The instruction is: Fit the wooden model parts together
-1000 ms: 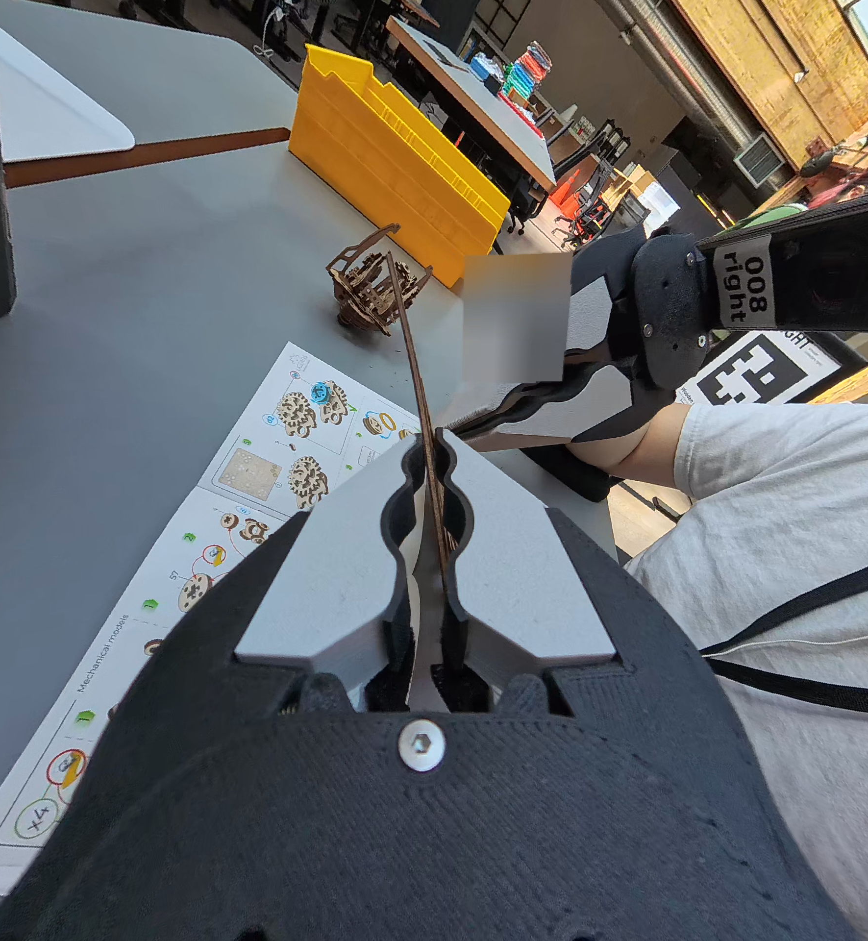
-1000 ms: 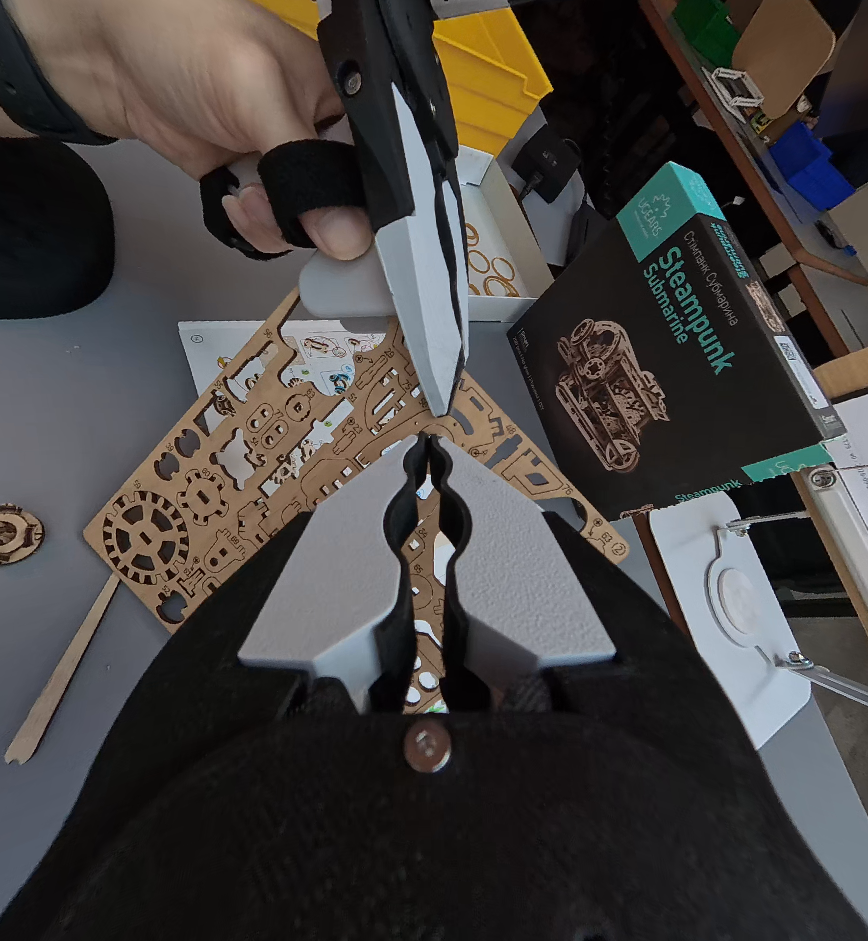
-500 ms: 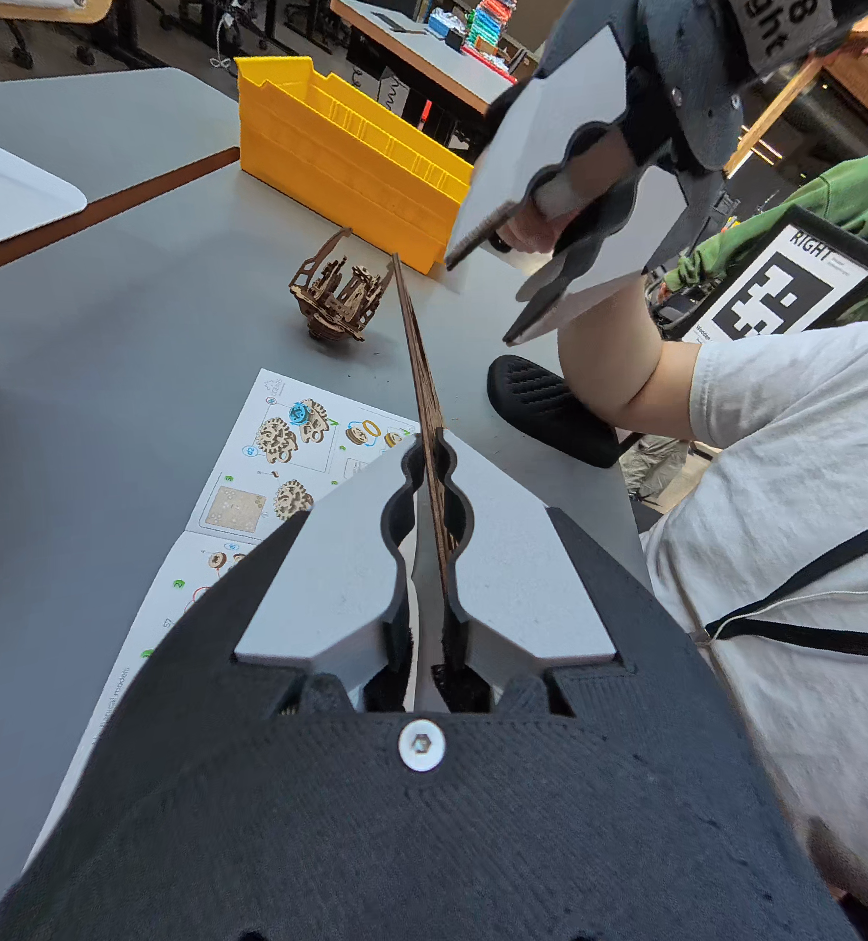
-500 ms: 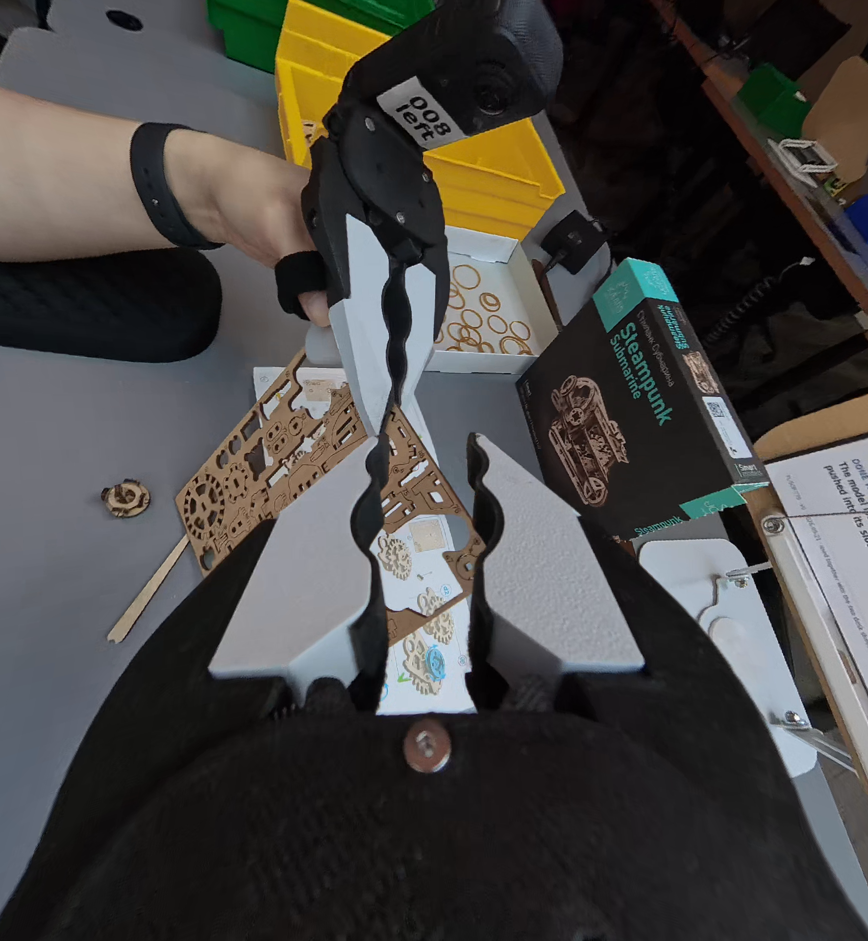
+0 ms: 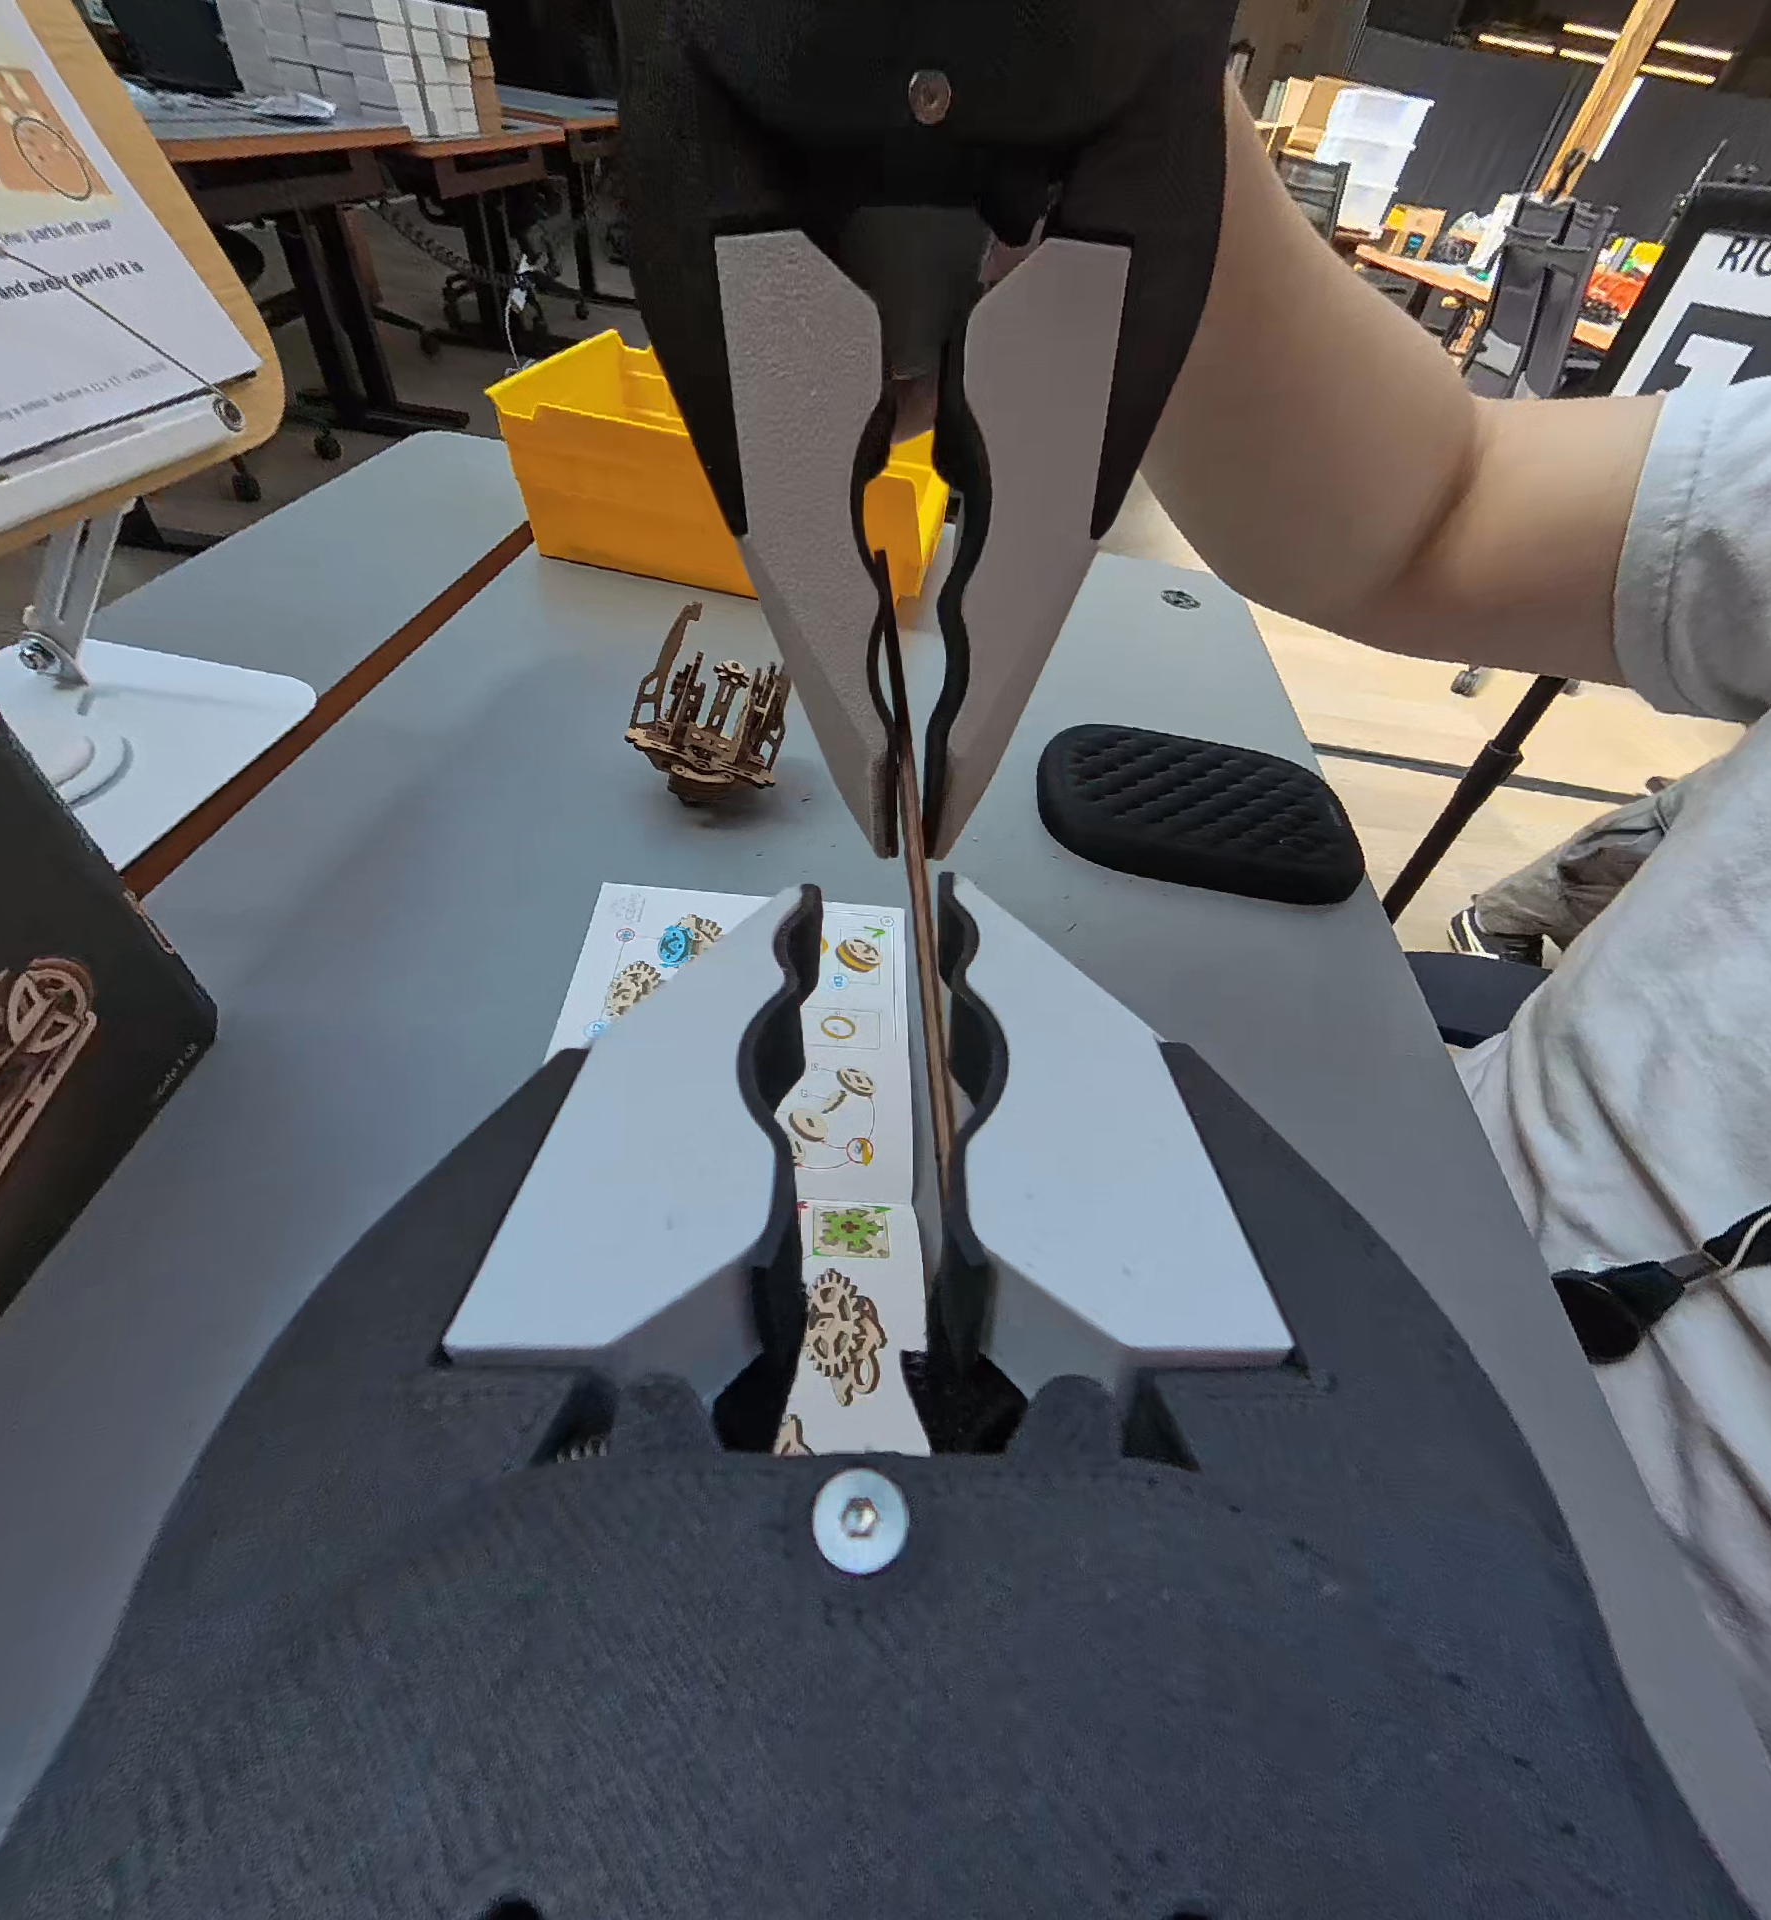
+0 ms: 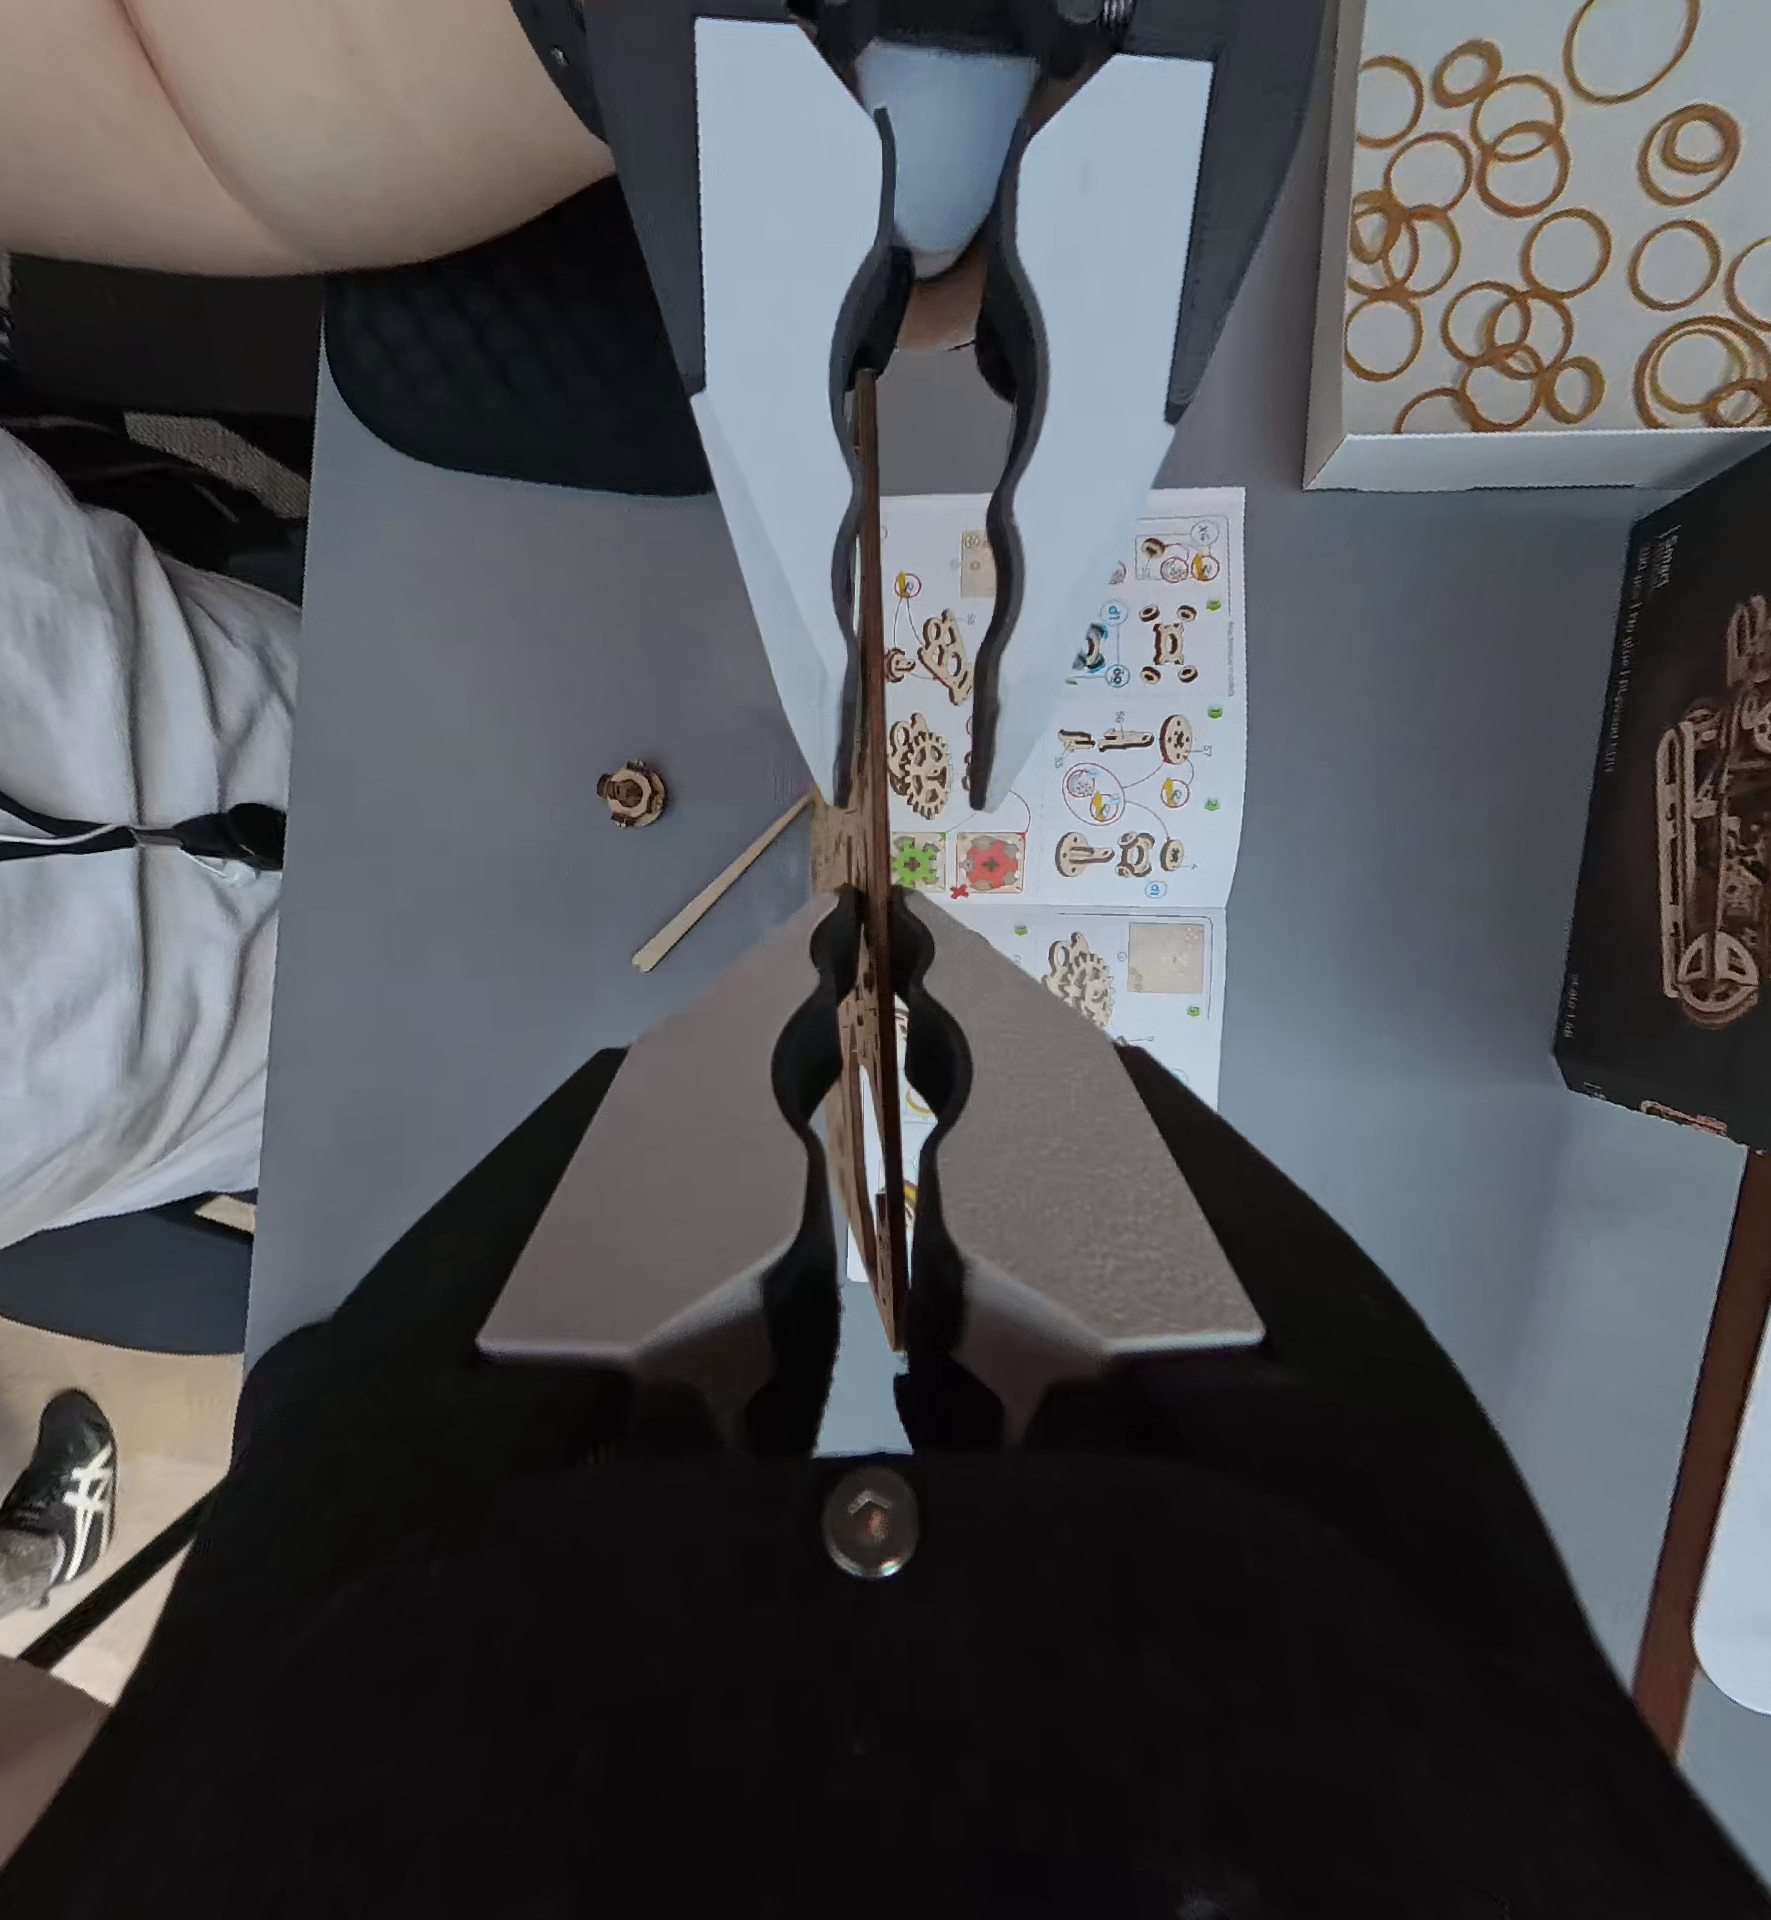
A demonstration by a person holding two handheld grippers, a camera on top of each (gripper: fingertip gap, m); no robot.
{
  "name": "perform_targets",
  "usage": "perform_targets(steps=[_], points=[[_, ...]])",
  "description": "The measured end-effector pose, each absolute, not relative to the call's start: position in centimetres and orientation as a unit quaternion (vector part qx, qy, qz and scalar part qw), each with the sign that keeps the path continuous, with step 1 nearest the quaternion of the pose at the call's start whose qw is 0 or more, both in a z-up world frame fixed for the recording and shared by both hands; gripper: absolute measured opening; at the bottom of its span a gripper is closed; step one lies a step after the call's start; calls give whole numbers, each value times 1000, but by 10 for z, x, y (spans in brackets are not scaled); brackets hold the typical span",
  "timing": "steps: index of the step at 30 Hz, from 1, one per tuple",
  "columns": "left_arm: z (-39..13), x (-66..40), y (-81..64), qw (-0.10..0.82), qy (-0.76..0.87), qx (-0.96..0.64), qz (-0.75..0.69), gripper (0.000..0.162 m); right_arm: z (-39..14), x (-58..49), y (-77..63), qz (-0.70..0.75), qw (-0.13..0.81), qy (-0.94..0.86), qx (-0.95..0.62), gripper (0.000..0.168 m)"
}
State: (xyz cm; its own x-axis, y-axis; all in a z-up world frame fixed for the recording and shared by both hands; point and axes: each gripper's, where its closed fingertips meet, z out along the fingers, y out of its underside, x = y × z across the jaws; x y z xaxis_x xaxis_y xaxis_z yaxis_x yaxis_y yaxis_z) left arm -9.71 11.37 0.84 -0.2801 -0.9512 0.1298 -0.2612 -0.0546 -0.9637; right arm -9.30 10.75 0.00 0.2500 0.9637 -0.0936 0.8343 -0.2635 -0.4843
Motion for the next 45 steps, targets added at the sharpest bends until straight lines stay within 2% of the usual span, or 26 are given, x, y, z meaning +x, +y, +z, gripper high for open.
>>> perform_targets(steps=[2, 4, 9, 12, 14, 19, 23, 29, 30, 34, 35, 37, 40, 45], points=[[8, -102, 115, 305, 589, -502, -555, 29, 3, -90, 112, 210, 213, -553, -778, 1], [12, -101, 114, 289, 574, -495, -585, 30, 4, -85, 117, 228, 253, -516, -786, 1], [-7, -89, 120, 305, 586, -514, -547, 24, 18, -82, 117, 346, 316, -417, -779, 0], [4, -85, 112, 302, 572, -494, -581, 17, 19, -80, 115, 374, 332, -394, -771, 1], [7, -86, 106, 282, 568, -488, -599, 0, 18, -81, 111, 393, 335, -381, -767, 1], [-3, -86, 96, 164, 543, -536, -625, 0, 6, -80, 103, 447, 321, -341, -762, 1], [-18, -79, 96, 157, 550, -556, -603, 0, -7, -74, 100, 457, 315, -342, -759, 10], [-24, -76, 95, 152, 555, -559, -597, 0, -15, -73, 102, 444, 324, -359, -754, 1], [-22, -76, 96, 162, 558, -557, -593, 1, -14, -74, 102, 446, 326, -362, -751, 1], [-7, -69, 110, 233, 565, -547, -573, 26, -16, -74, 102, 437, 315, -381, -751, 1], [-3, -67, 110, 231, 568, -543, -573, 26, -15, -76, 101, 438, 312, -386, -750, 1], [-3, -64, 113, 225, 586, -544, -557, 23, -15, -79, 101, 436, 310, -393, -748, 1], [0, -65, 106, 190, 603, -521, -573, 2, -16, -78, 104, 435, 313, -391, -748, 1], [-4, -63, 111, 172, 589, -527, -588, 1, -19, -75, 110, 423, 317, -383, -757, 6]])
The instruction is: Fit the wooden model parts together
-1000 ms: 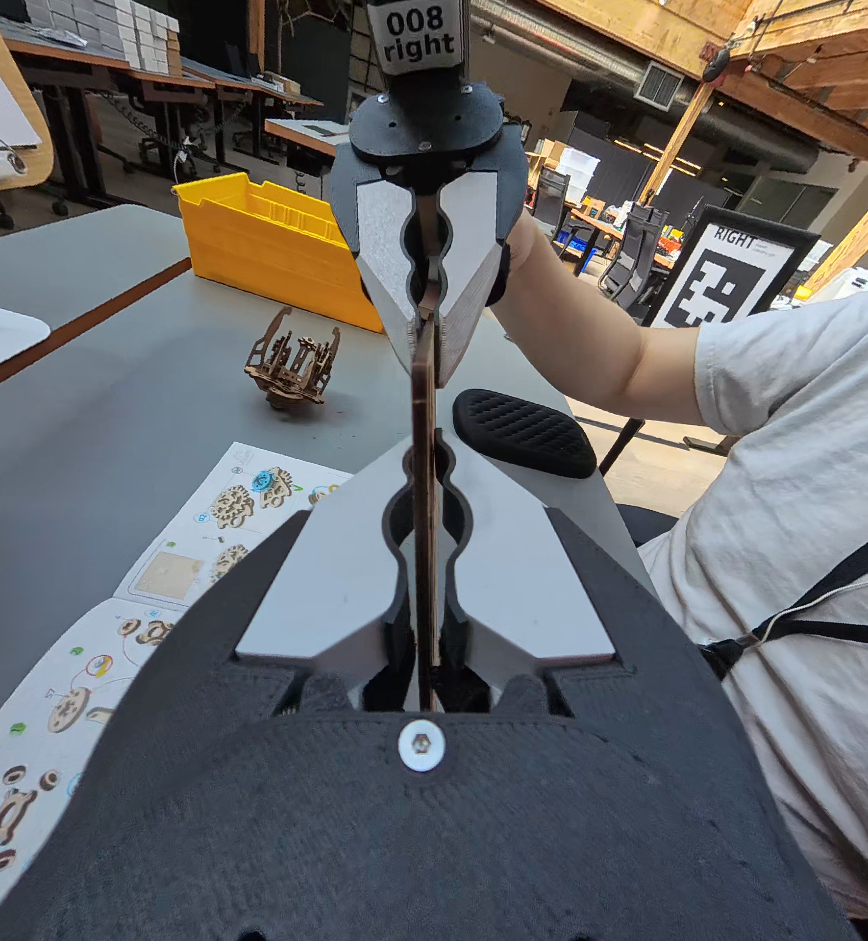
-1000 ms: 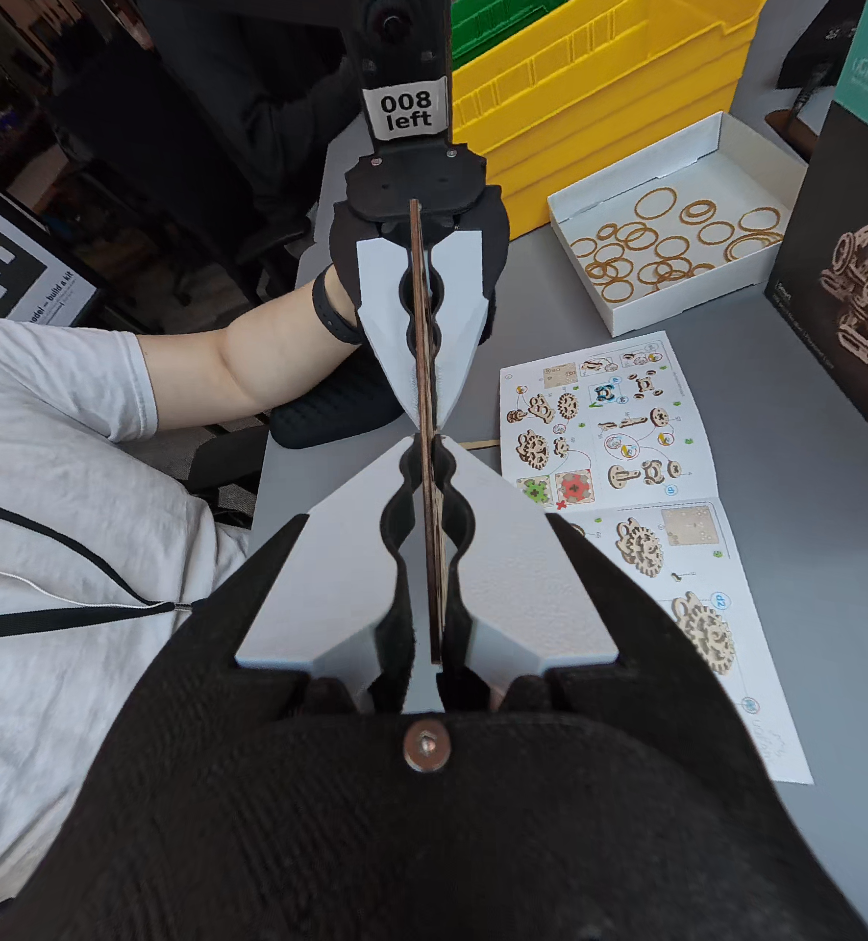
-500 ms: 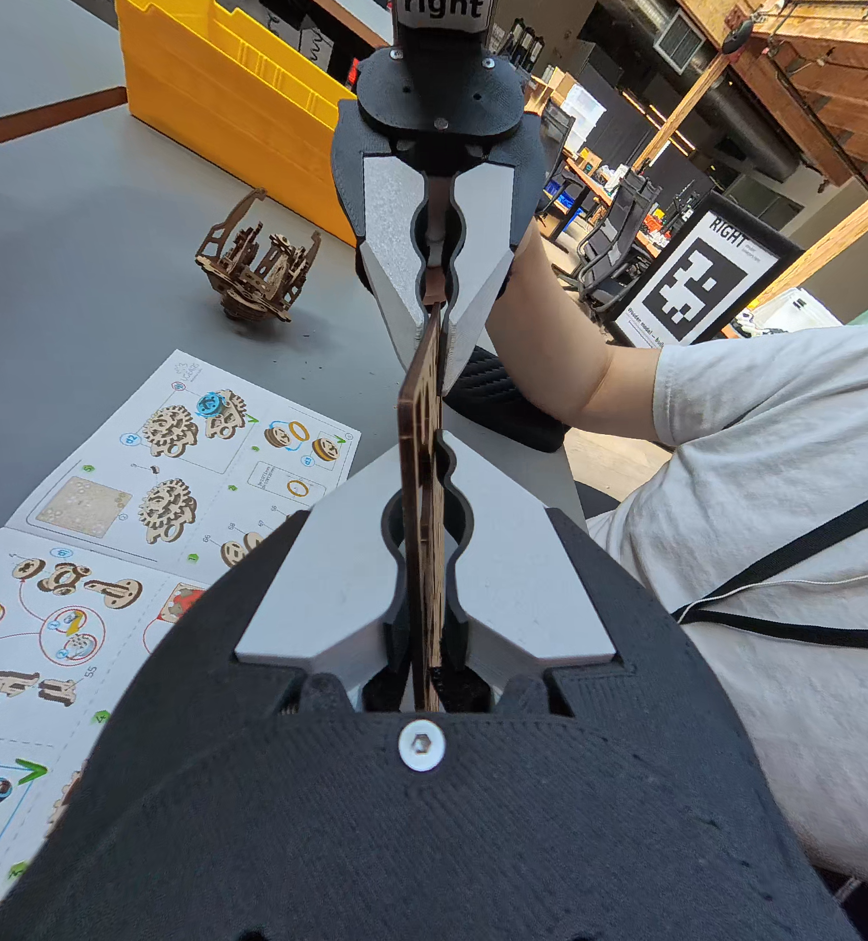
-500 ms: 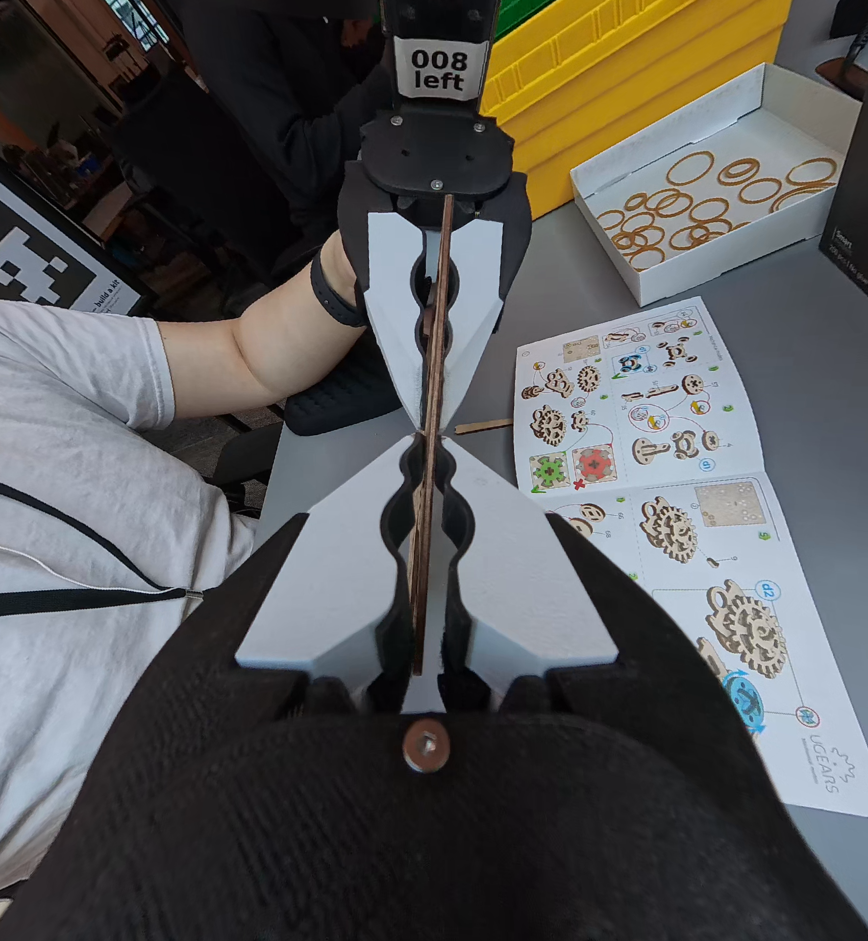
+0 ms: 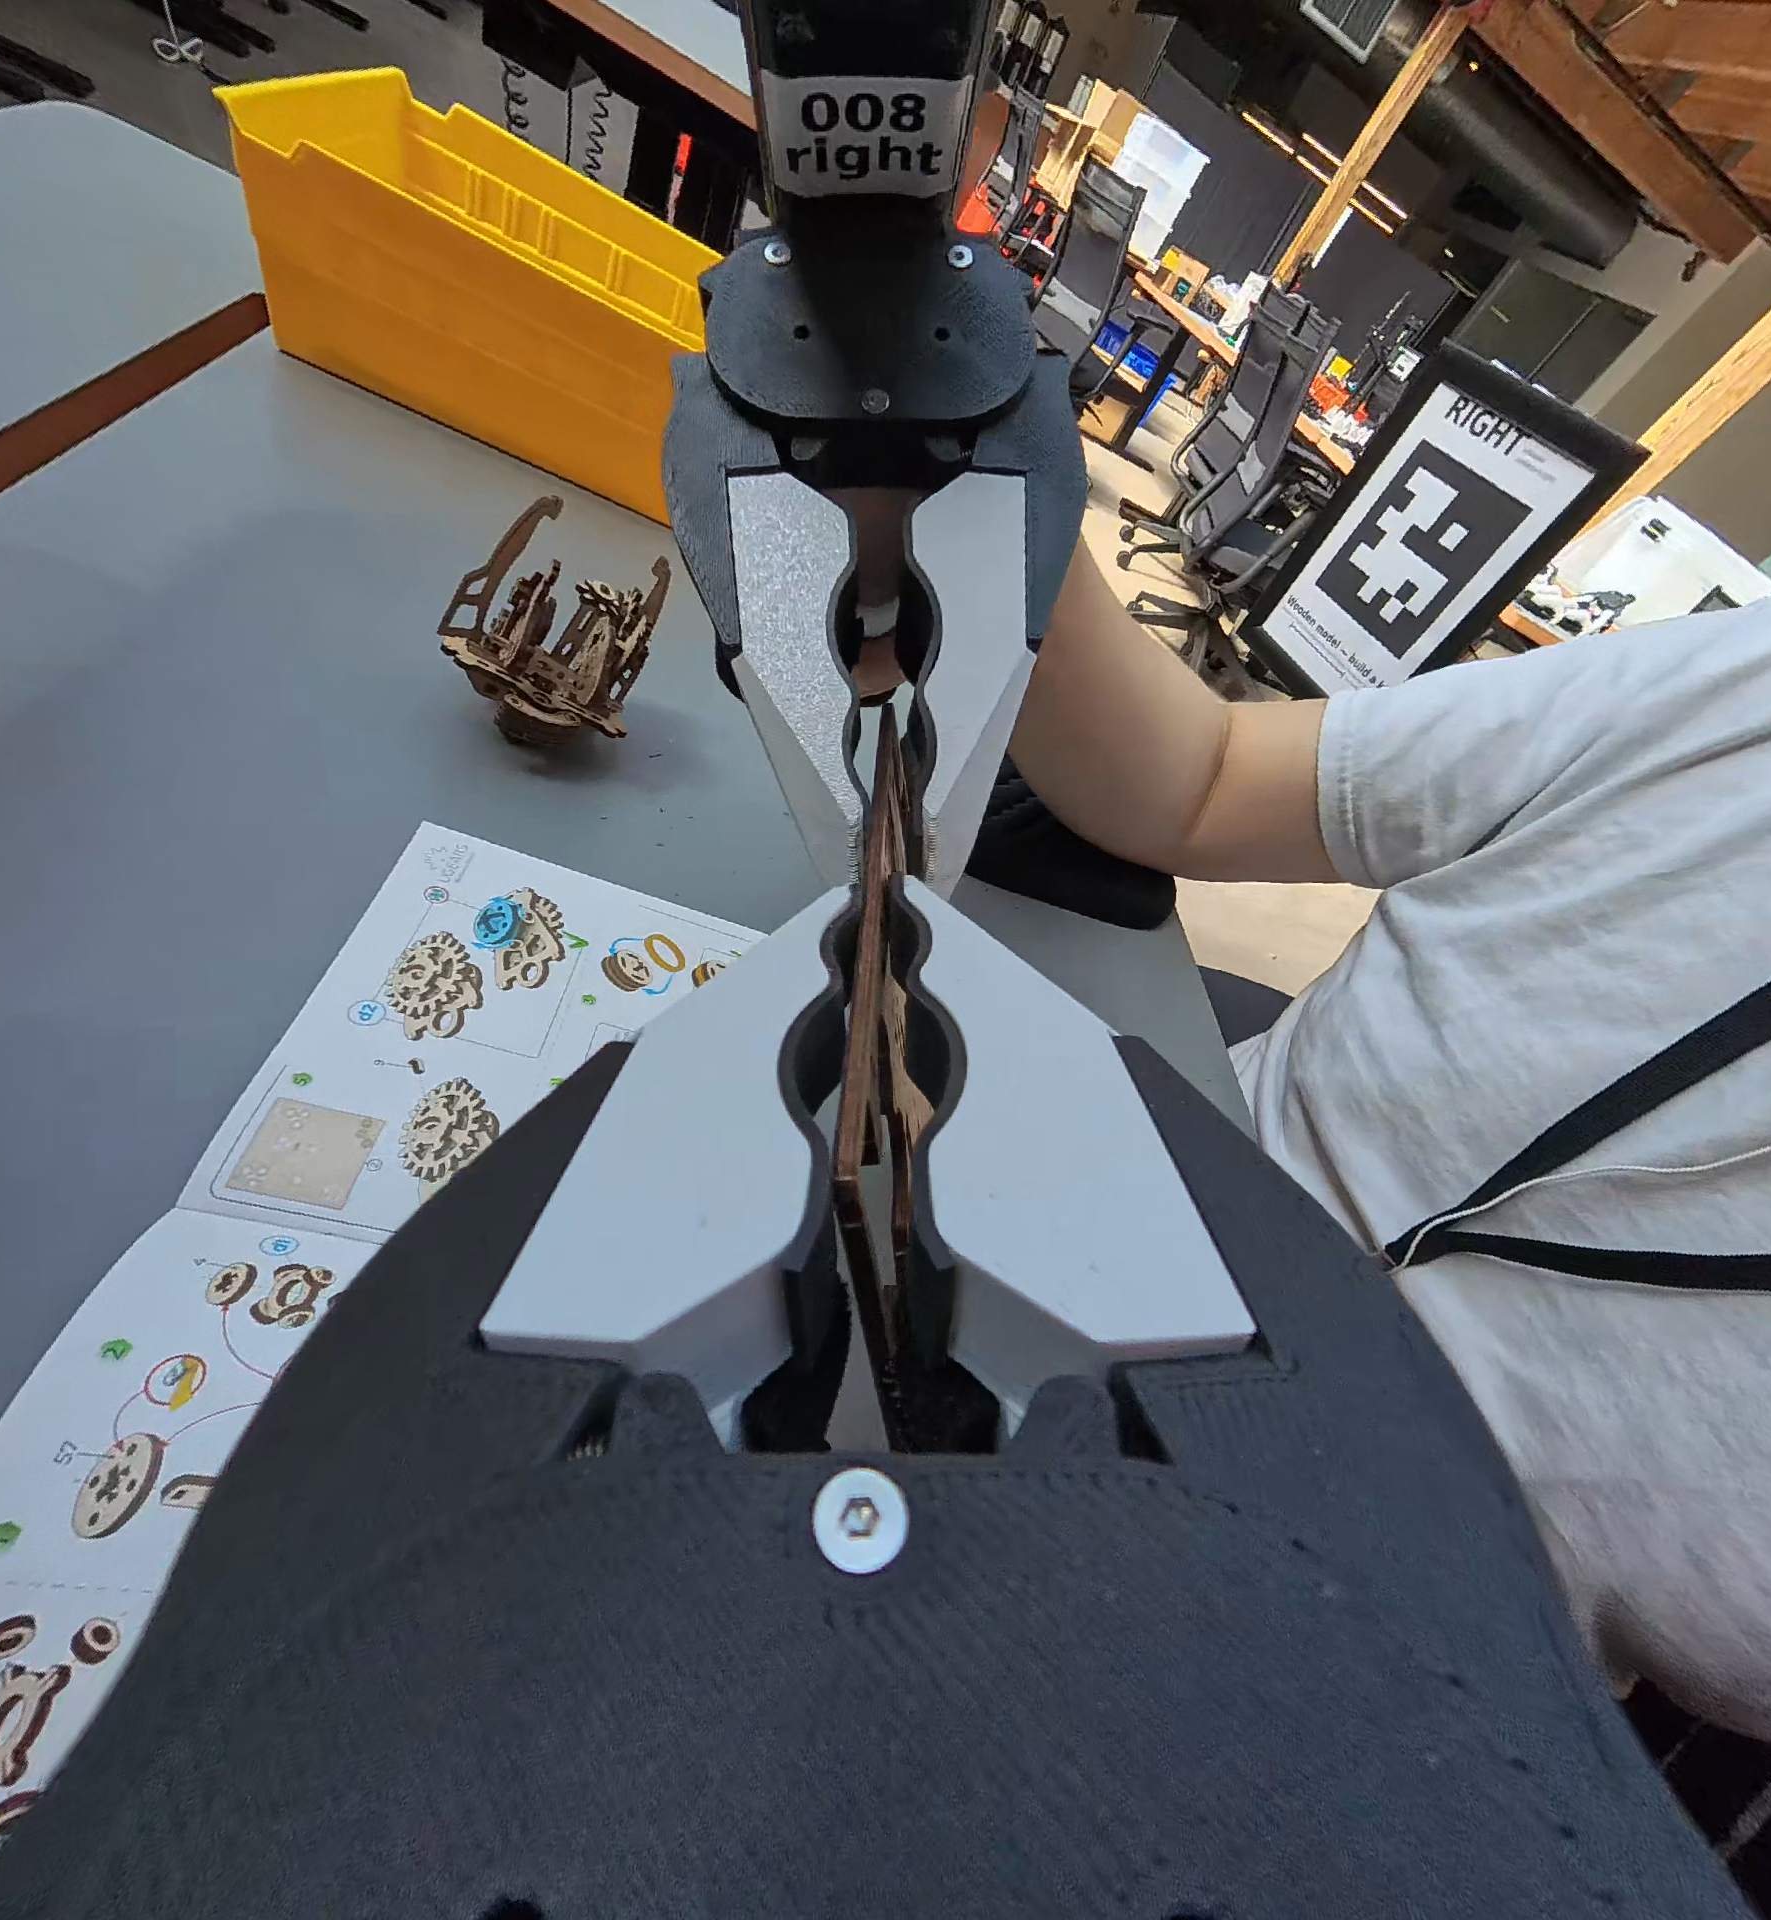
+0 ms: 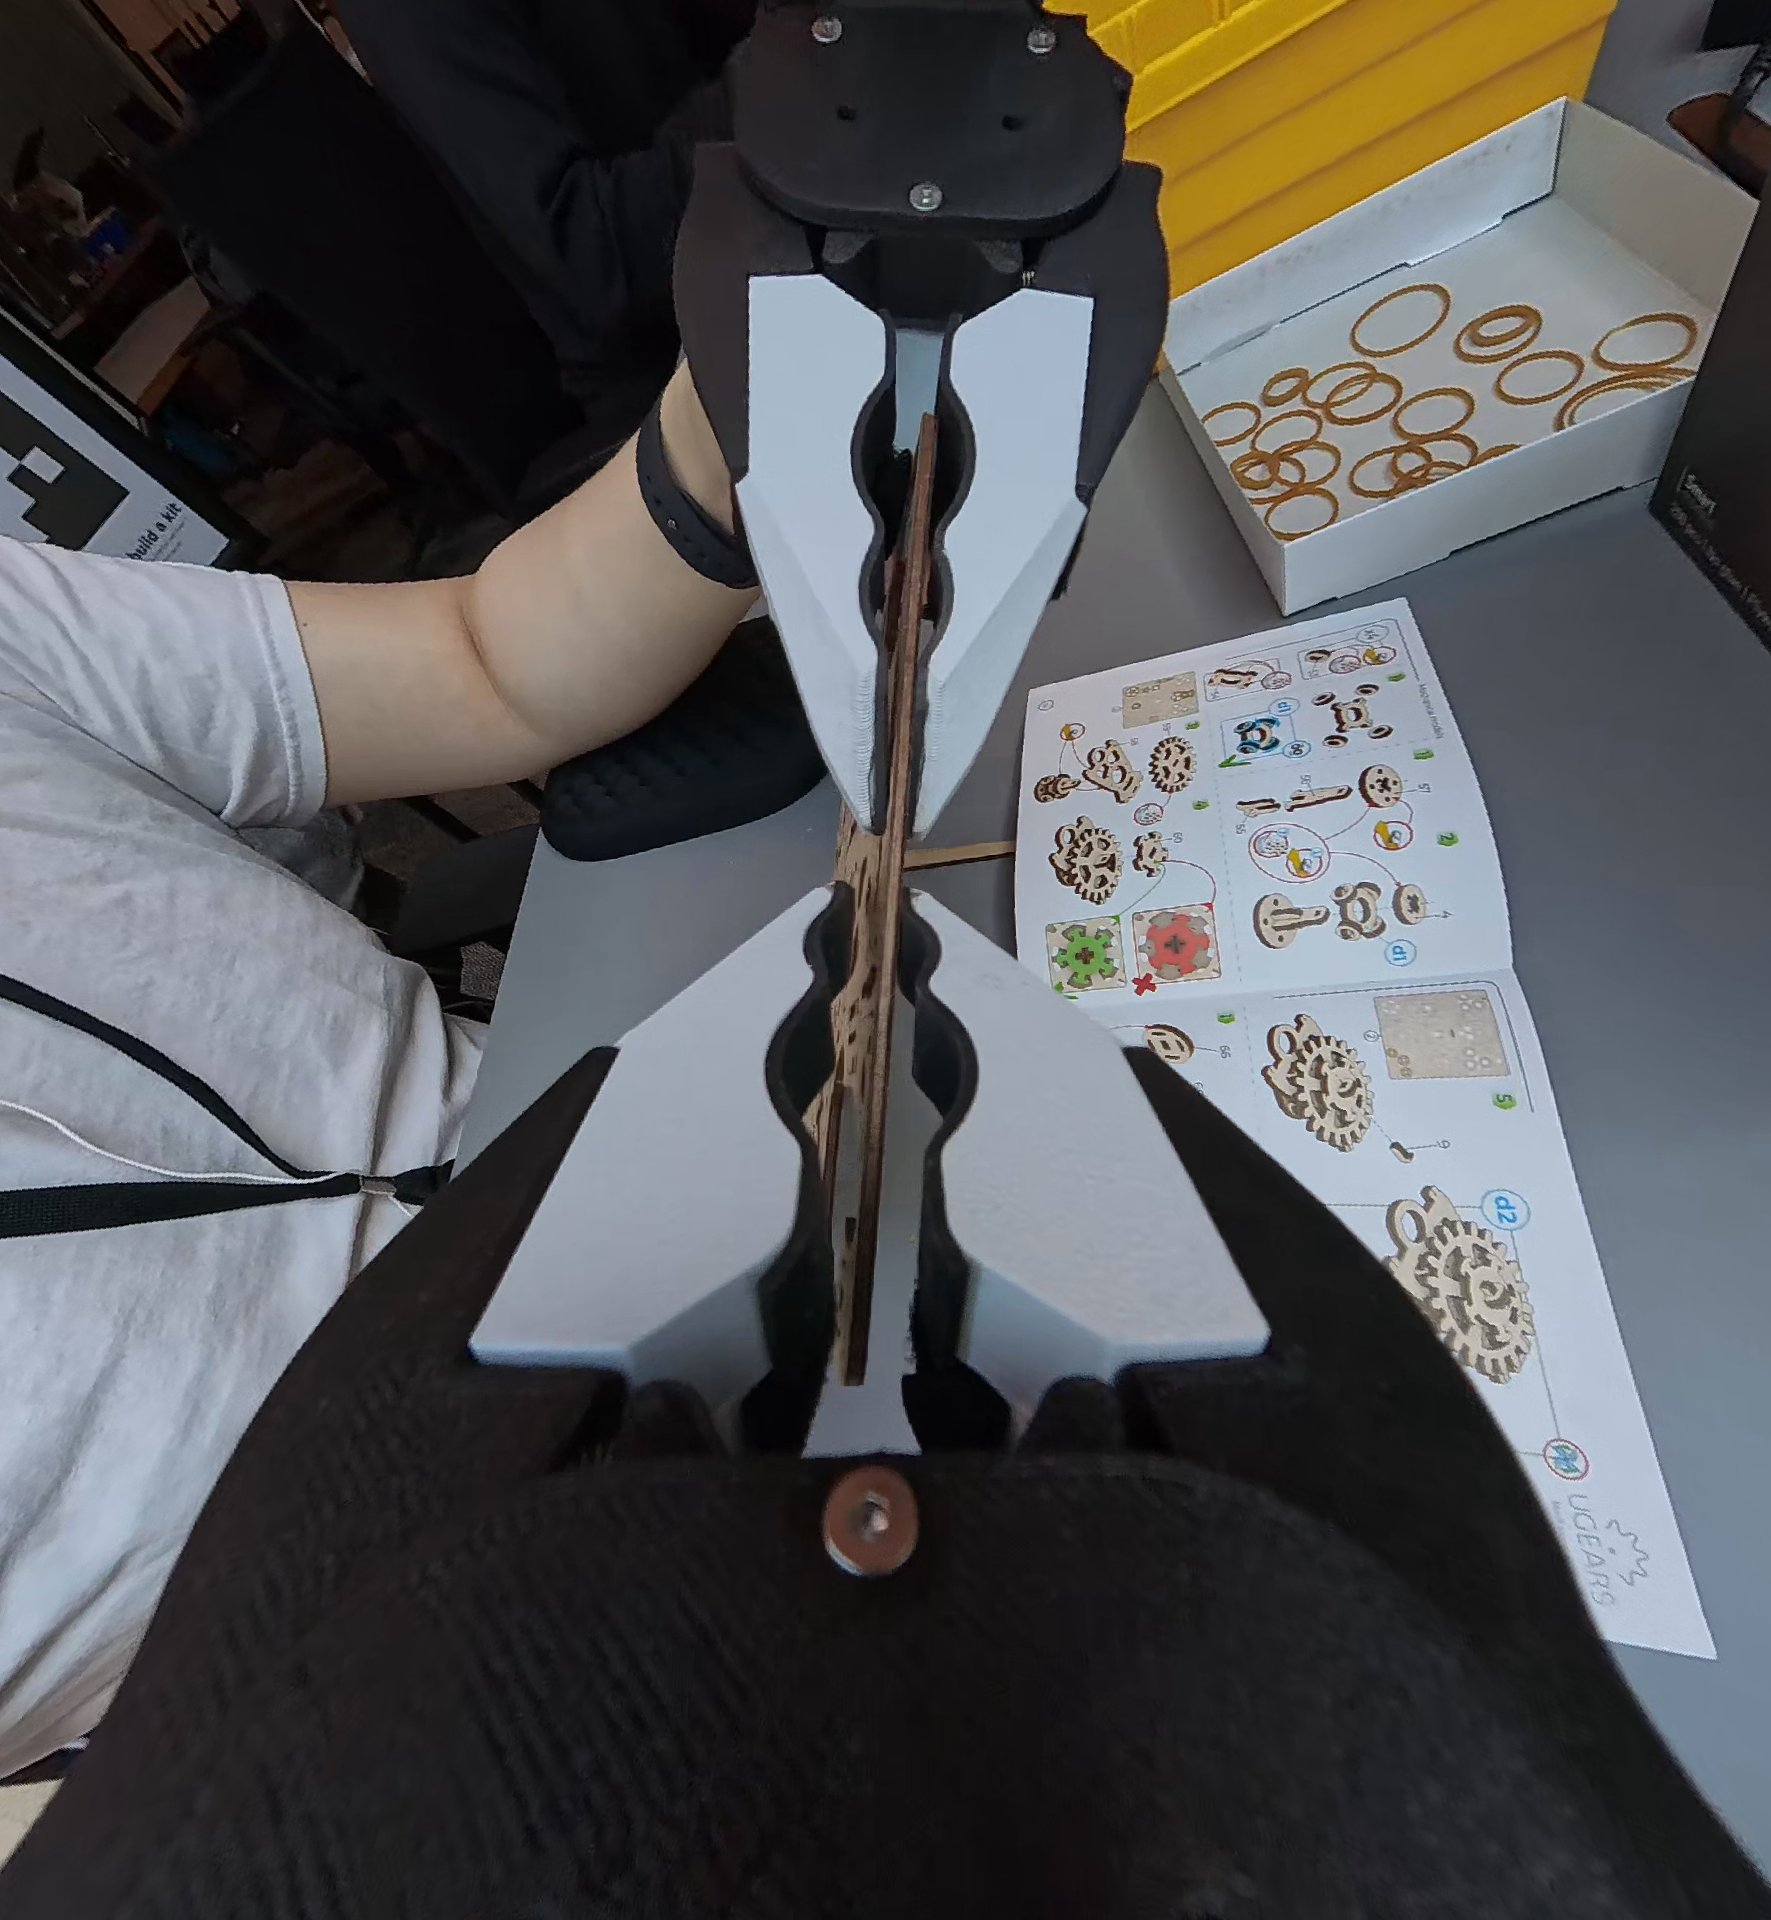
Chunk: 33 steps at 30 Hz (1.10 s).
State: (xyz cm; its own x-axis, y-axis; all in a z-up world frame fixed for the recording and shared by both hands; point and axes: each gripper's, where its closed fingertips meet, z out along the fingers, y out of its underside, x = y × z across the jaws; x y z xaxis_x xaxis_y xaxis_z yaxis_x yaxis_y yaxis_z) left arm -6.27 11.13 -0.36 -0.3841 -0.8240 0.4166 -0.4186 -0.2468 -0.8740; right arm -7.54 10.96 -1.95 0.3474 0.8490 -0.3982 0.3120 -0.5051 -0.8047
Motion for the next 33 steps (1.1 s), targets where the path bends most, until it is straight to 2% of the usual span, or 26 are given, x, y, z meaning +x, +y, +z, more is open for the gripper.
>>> perform_targets(steps=[19, 25, 33], points=[[-7, -61, 110, 173, 593, -527, -584, 1, -22, -69, 112, 316, 281, -419, -804, 7], [-7, -61, 110, 174, 595, -527, -582, 1, -27, -70, 111, 246, 203, -453, -833, 11], [-7, -62, 108, 173, 595, -525, -583, 1, -29, -75, 107, 287, 152, -429, -843, 8]])
